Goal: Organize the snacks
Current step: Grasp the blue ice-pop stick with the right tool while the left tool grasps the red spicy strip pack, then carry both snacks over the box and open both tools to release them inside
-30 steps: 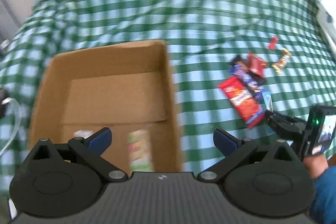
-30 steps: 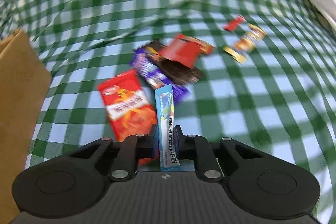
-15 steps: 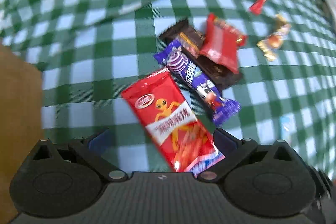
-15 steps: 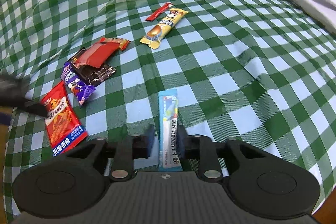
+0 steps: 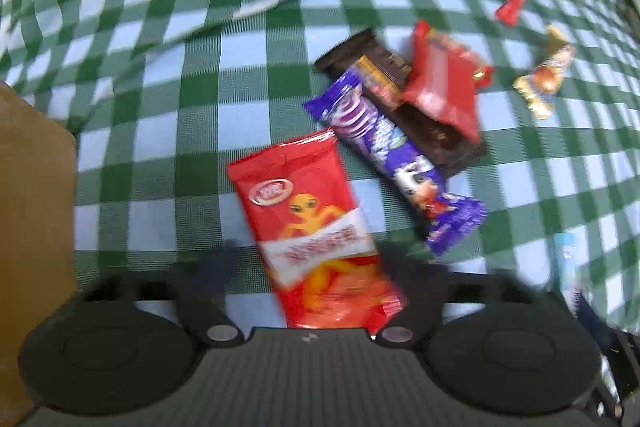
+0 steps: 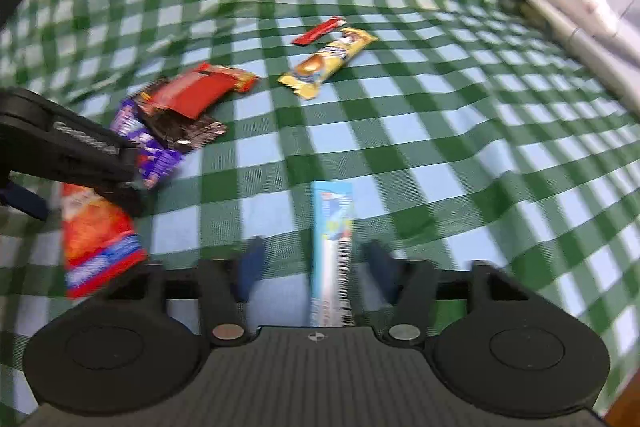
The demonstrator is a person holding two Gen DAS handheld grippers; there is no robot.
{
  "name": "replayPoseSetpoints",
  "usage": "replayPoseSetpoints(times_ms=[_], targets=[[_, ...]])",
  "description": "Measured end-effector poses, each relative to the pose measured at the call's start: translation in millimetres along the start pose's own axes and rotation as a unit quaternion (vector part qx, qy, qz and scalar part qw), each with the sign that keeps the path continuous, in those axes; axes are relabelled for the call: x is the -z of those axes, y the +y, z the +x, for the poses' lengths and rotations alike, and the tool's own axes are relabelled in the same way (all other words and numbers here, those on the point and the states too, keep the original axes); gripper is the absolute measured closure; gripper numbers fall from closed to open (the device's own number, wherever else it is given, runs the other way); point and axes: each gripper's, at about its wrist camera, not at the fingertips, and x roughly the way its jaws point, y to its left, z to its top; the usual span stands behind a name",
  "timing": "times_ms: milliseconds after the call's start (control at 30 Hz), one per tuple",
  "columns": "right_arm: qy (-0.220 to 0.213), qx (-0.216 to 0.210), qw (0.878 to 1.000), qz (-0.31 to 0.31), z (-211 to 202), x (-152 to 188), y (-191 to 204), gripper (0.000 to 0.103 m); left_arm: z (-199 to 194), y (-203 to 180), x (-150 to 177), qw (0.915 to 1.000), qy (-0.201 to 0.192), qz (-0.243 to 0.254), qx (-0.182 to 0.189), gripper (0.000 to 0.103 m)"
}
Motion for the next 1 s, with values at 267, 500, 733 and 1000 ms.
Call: replayPoseSetpoints(times_ms=[267,500,733,1000], targets=[[-0.008,-0.015,0.998,0.061,-39.7,-11.5,-12.0,0.089,-74.1,20.1,33.7,0.9971,-0.036,0.040,0.055,0.055],[-0.061,-0.071,0.992,0.080,-130.6,-14.3,11.5,0.089,-182.1,67.1,96.0,0.9894,-0.104,0.049,0.089,0.055],[-0.076,-0.163,0.982,0.061,-232.3,2.6,77.8,0.089,-286.0,131.2,170.5,0.9802,-0.177,0.047,0.075,0.055],[-0.041,-0.235,0.971,-0.008,-315.1,45.7,168.5,0.089,-339.2,213.8,257.7,0.9788,-0.201,0.003,0.038,0.055]])
